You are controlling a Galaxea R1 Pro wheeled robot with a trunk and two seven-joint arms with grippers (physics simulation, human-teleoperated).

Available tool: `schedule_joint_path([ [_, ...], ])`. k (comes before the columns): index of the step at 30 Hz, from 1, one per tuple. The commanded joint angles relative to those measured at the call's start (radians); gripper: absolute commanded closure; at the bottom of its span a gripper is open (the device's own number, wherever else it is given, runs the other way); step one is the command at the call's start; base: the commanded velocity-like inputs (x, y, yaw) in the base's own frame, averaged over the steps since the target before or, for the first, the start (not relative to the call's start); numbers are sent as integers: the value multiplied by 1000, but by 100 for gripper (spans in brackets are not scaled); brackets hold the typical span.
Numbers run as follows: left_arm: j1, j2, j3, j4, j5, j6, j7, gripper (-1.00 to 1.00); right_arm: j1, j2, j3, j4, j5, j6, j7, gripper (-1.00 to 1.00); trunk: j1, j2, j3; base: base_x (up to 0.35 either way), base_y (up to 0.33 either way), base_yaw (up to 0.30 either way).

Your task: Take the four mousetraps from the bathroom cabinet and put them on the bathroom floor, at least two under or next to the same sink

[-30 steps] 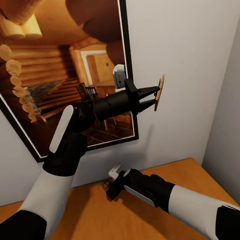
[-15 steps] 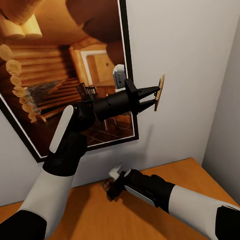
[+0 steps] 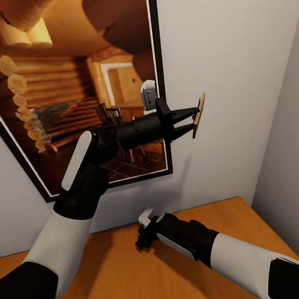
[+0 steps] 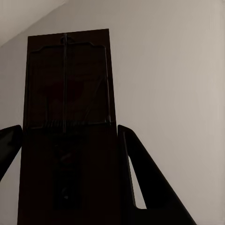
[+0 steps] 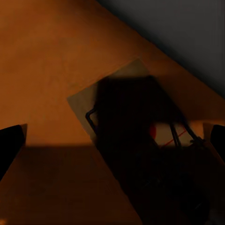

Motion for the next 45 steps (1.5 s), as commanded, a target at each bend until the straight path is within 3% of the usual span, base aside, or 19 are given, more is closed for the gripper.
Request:
schedule_joint_path([
  [1, -1, 0, 1, 0, 7, 1, 8, 100, 0, 0, 2, 24, 6, 4, 2, -100, 0, -1, -2, 0, 0, 0],
  [21, -1, 0, 1, 0, 7, 1, 8, 100, 1, 0, 2, 39, 6, -5, 4, -100, 0, -1, -2, 0, 0, 0],
  [22, -1, 0, 1, 0, 7, 1, 8, 100, 1, 0, 2, 39, 6, -5, 4, 100, 0, -1, -2, 0, 0, 0],
  [41, -1, 1, 1, 0, 7, 1, 8, 100, -1, 0, -1, 10, 10, -4, 7, 100, 0, -1, -2, 0, 0, 0],
  [43, -1, 1, 1, 0, 7, 1, 8, 100, -1, 0, -14, -24, 11, 0, 8, 100, 0, -1, -2, 0, 0, 0],
  [45, -1, 1, 1, 1, 7, 1, 8, 100, -1, 0, -56, -88, 12, 9, 8, 100, 0, -1, -2, 0, 0, 0],
])
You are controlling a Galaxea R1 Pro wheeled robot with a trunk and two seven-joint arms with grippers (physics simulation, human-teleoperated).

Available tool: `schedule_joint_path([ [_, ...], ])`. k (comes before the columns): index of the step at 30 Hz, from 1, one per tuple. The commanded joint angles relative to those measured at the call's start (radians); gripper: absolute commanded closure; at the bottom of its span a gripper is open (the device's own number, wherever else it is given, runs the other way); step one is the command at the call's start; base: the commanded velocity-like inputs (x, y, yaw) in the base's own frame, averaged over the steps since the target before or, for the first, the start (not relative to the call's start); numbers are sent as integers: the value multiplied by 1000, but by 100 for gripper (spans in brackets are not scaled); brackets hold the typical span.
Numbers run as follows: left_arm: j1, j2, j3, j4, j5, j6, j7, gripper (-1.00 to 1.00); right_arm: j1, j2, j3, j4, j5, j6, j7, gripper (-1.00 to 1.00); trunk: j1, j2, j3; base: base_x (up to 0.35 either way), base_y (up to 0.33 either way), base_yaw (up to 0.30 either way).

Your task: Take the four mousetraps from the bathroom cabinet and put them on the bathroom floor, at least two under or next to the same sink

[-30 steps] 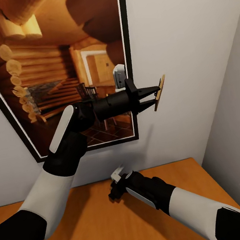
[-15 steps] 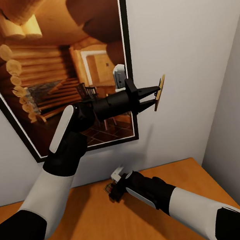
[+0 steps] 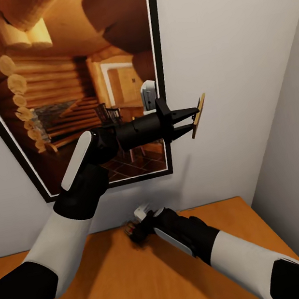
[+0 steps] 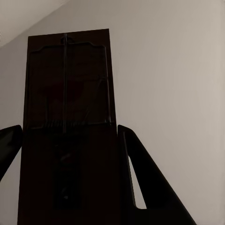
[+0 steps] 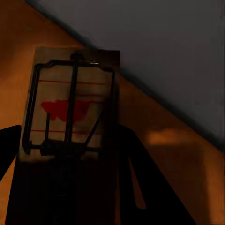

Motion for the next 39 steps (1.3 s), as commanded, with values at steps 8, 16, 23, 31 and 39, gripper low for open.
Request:
schedule_joint_path([
  [8, -1, 1, 1, 2, 8, 1, 8, 100, -1, 0, -57, -131, 1, 115, 0, 100, 0, -1, -1, 0, 0, 0],
  [16, -1, 0, 1, 2, 8, 1, 8, 100, -1, 0, -97, -150, 1, 131, 0, 100, 0, -1, -1, 0, 0, 0],
  [23, -1, 0, 1, 2, 8, 1, 8, 100, -1, 0, -100, -145, -2, 132, 2, 100, 0, -1, -1, -137, 32, 0],
  [31, 0, 0, 1, 2, 8, 1, 8, 100, -1, 0, -99, -139, -4, 131, 3, 100, 0, -1, -1, -304, 36, 0],
  [39, 1, 4, 0, 3, 8, 3, 9, 100, -1, 0, -99, -132, -4, 130, 3, 100, 0, -1, -1, -327, 2, 0],
])
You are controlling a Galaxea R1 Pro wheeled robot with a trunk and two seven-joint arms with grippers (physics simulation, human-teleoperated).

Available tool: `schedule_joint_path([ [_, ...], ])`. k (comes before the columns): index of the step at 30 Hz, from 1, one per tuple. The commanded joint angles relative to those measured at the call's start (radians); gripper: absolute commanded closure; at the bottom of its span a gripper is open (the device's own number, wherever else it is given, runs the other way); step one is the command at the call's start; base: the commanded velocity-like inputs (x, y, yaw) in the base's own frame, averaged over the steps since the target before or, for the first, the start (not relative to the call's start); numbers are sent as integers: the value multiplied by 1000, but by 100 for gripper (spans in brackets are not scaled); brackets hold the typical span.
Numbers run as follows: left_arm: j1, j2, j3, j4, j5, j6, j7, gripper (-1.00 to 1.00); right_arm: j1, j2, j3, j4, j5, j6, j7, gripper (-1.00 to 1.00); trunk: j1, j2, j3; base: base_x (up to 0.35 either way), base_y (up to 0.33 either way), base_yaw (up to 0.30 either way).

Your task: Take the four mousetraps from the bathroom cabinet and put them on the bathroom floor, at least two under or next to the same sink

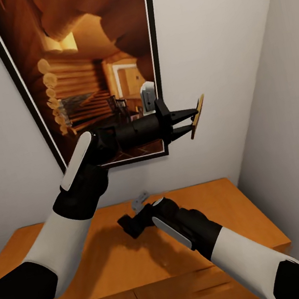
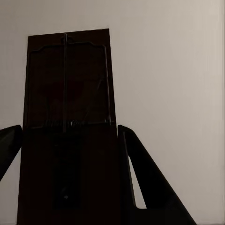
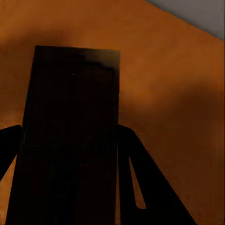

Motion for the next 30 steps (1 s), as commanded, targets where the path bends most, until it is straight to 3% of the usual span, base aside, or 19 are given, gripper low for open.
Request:
schedule_joint_path([
  [1, -1, 2, 0, 0, 8, 2, 8, 100, -1, 0, 0, 4, 0, 4, 1, 100, 0, -1, -1, -329, 0, 0],
  [5, 14, 7, -11, 0, 7, 5, 10, 100, -1, 0, 0, 29, 0, 3, 3, 100, 0, -1, -1, -329, 0, 0],
  [9, 23, 26, -63, -1, 7, 8, 10, 100, 0, -2, 2, 39, 0, 1, 3, 100, 0, -1, -1, -329, 0, 0],
  [13, 26, 103, -143, -5, 5, 9, 10, 100, 34, -35, 3, 42, 6, -4, 7, 100, 0, -1, -1, -328, 0, 0],
  [17, 26, 159, -179, -7, 2, 11, 10, 100, 44, -74, 3, 31, 8, -2, 10, 100, 0, -1, -1, -319, 0, 0],
  [23, 26, 202, -186, -8, -10, 14, 11, 100, 47, -146, 1, -24, 7, -1, 59, 100, 0, -1, -1, -283, 0, 0],
  [30, 26, 212, -159, -10, -32, 78, 11, 100, 48, -226, -2, -116, 7, 2, 259, 100, 0, -1, -1, -243, 0, 0],
])
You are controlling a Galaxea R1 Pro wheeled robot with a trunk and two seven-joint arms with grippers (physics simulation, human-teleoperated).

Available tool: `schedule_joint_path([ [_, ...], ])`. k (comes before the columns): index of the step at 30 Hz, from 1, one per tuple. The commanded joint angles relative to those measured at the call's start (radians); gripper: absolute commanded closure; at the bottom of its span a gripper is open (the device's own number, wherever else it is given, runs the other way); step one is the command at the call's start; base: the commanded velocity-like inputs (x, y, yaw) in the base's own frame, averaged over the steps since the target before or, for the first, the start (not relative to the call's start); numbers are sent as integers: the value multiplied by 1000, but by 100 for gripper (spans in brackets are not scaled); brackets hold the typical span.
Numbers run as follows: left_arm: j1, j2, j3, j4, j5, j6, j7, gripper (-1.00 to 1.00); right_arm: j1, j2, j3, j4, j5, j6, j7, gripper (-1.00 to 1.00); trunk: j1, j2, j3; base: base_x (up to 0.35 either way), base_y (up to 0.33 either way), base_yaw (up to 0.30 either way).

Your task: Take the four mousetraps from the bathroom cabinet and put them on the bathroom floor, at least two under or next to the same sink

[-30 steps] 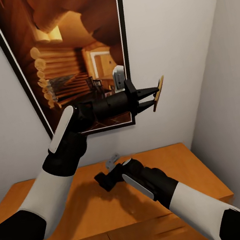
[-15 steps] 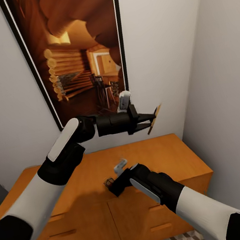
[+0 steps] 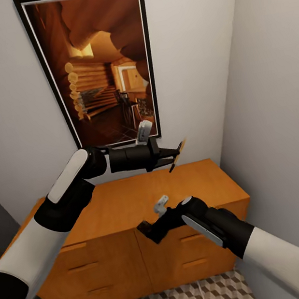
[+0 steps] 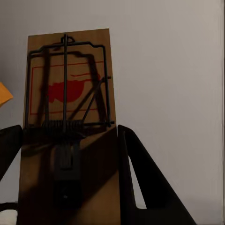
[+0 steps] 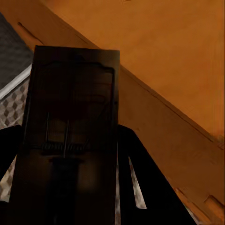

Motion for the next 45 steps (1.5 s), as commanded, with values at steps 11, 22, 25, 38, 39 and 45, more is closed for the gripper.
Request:
schedule_joint_path([
  [11, -7, 8, 30, 2, 1, 15, 10, 100, -1, -143, -23, -171, -4, 7, 279, 100, 0, -1, -1, -184, 0, 0],
  [22, -6, 17, 23, 5, -163, 129, 10, 100, -1, -260, -173, -182, -3, 33, 617, 100, 0, -1, -1, -161, 0, 0],
  [25, -5, 24, 10, 6, -209, 132, 11, 100, -1, -276, -192, -181, -2, 34, 683, 100, 0, -1, -1, -153, 0, 0],
  [38, -3, 43, -236, 10, -398, 138, 24, 100, -1, -283, -201, -173, -2, 34, 721, 100, 0, -1, -1, -46, 0, 0],
  [39, -2, 57, -244, 9, -398, 139, 28, 100, -1, -283, -201, -173, -2, 34, 721, 100, 0, -1, -1, -2, 0, 0],
  [45, -1, 125, -330, 5, -397, 141, 34, 100, -1, -281, -201, -171, -2, 34, 717, 100, 0, -1, -1, 0, 0, 0],
])
